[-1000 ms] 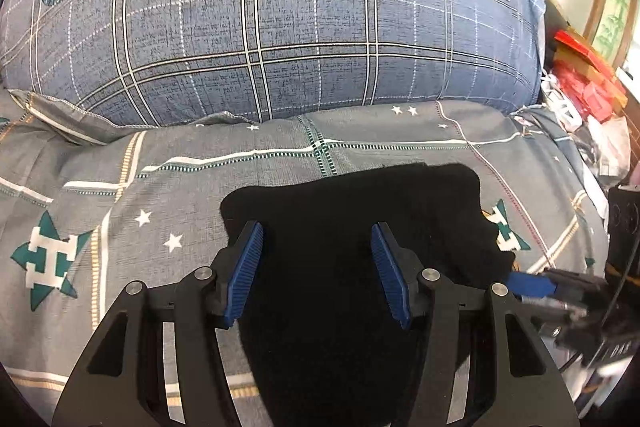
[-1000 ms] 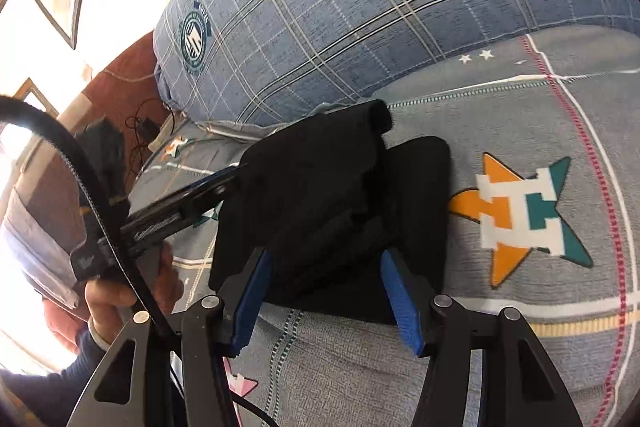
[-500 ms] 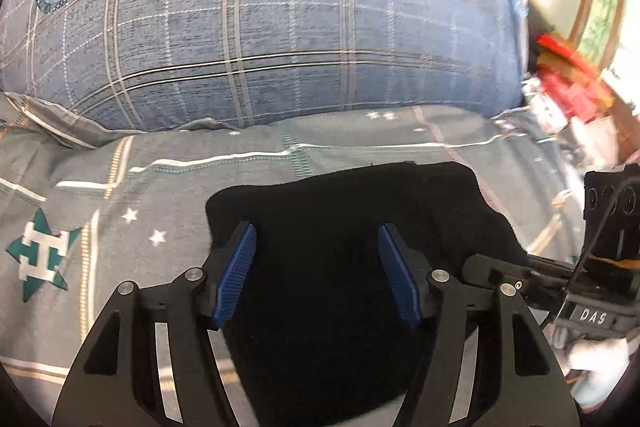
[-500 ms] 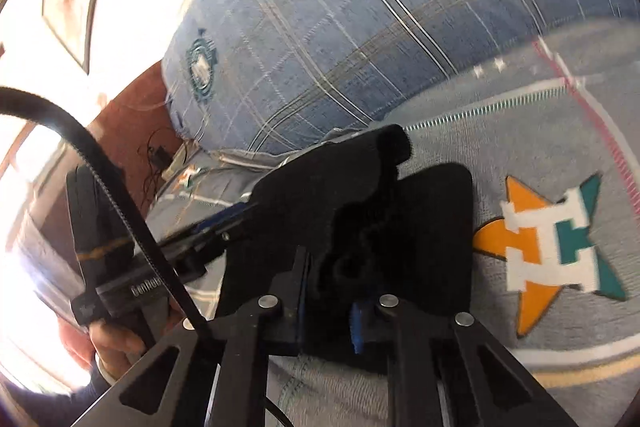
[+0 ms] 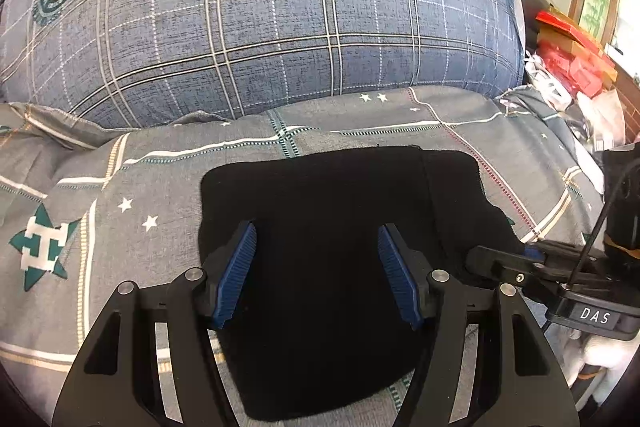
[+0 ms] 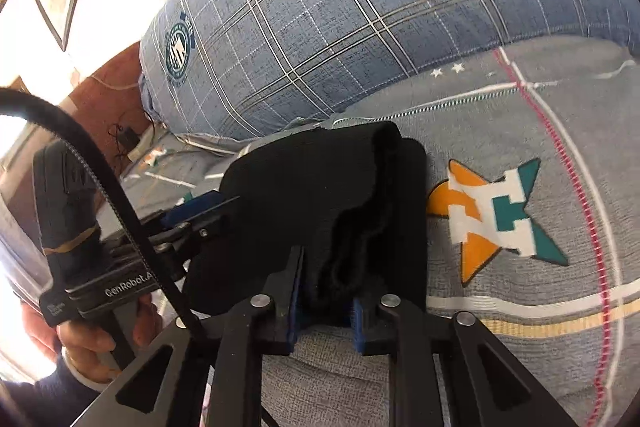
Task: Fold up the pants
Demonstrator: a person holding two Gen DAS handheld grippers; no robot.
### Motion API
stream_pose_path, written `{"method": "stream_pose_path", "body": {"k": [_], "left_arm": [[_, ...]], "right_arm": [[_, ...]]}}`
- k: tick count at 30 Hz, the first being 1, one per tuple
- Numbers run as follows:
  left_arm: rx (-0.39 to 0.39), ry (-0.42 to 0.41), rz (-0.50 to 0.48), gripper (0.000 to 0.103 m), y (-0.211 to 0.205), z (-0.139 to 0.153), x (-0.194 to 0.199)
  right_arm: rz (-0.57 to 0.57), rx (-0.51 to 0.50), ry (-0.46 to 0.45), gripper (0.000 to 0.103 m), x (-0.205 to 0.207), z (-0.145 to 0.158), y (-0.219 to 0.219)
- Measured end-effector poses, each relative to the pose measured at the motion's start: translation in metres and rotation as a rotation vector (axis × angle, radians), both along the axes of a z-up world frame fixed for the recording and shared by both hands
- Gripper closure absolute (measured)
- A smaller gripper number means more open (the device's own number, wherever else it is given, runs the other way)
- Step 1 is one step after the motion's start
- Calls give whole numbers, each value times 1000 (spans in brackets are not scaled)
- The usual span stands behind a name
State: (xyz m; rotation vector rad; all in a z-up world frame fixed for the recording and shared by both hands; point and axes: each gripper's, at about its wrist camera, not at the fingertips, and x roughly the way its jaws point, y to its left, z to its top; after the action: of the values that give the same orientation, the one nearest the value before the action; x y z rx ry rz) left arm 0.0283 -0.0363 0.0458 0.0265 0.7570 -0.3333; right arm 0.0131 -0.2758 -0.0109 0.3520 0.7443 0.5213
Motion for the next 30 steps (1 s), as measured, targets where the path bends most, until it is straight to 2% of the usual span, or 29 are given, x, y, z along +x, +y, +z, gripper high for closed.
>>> {"method": "stream_pose_path", "body": {"k": [4,6,11,16,19,30], "left_arm": [[7,-8,27,41,6,3,-8],[17,-14,39,41,9,4,-14],[31,-27,73,41,18,6,-26],[38,-38,102,41,24,9,-34],[45,-47,114,41,26,11,-39],[21,-10,169,41,37,5,-39]], "right_arm": [[-27,-113,-26,70,-7,12,2],[-43,-150,-34,70,-9,17,1],[-59,-148,-54,70,-14,28,-2],[-29,-113,-73,69,-17,35,4],[-15,-121,-76,61,-17,37,12],[28,-147,-95,59,-9,43,37]]}}
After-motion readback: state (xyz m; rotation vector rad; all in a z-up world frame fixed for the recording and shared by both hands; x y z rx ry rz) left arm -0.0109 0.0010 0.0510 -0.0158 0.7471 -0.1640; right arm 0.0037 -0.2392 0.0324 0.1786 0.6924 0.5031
